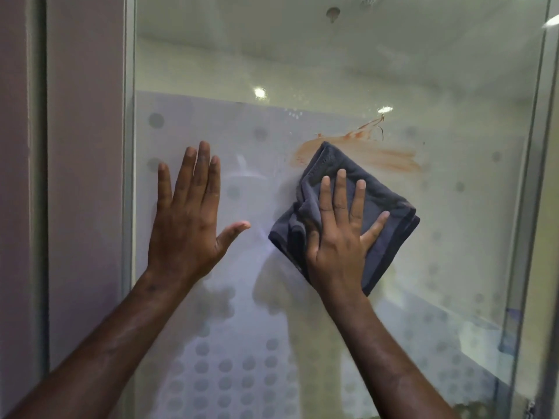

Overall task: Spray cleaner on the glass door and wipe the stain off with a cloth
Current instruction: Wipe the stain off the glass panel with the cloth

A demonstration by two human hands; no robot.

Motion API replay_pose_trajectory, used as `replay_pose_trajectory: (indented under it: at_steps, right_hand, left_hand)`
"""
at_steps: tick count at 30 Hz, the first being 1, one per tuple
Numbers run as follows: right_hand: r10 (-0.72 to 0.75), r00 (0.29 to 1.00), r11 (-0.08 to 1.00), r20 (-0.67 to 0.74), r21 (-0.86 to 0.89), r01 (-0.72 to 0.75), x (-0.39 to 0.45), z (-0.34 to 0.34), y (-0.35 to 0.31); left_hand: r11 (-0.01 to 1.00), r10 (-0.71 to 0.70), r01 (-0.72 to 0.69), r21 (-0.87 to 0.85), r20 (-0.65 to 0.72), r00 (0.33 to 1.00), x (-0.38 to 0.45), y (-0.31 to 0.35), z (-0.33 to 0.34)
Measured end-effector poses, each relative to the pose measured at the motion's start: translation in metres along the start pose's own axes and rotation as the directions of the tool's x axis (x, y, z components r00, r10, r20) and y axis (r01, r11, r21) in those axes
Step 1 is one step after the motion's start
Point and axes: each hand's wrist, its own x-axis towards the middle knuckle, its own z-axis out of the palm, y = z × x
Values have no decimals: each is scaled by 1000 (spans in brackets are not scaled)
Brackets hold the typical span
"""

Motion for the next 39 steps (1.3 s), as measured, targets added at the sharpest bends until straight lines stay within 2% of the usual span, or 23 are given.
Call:
replay_pose_trajectory:
  at_steps: [5,9,11,13,16,19,22,24,27,30,32,35,37,39]
  right_hand:
    - [103,994,993,-26,68,-101,36,-7,-4]
    - [212,977,961,-30,190,-202,93,-14,-11]
    - [208,978,956,-27,218,-197,113,-17,-18]
    - [130,991,973,-28,194,-122,116,-16,-24]
    - [-83,995,984,-47,157,89,101,-13,-24]
    - [-304,952,944,-42,123,307,66,-6,-16]
    - [-396,918,915,-31,70,397,23,-2,13]
    - [-341,939,939,-50,22,343,14,-4,36]
    - [-69,995,996,-67,58,73,40,-9,55]
    - [222,973,958,-62,202,-205,96,-16,45]
    - [286,957,923,-52,283,-261,138,-21,27]
    - [155,987,955,-36,261,-141,169,-24,-8]
    - [-32,999,974,-29,224,37,163,-23,-27]
    - [-251,967,949,-38,189,253,136,-18,-36]
  left_hand:
    - [1000,4,-4,9,-3,1000,0,-1,1]
    - [1000,9,-9,20,-26,1000,0,-1,5]
    - [1000,9,-8,24,-34,999,0,-1,6]
    - [1000,11,-10,30,-35,999,0,-1,6]
    - [999,19,-18,34,-29,999,1,-1,5]
    - [999,19,-18,29,-34,999,0,-1,5]
    - [1000,14,-13,28,-37,999,0,-2,5]
    - [1000,16,-15,23,-43,999,0,-2,5]
    - [999,12,-10,32,-38,999,0,-1,4]
    - [999,17,-15,37,-46,999,0,-1,6]
    - [999,19,-17,43,-56,998,-1,-1,8]
    - [999,20,-17,37,-68,997,-1,-2,10]
    - [1000,19,-18,24,-71,997,-1,-2,10]
    - [1000,26,-25,4,-71,997,0,-3,9]
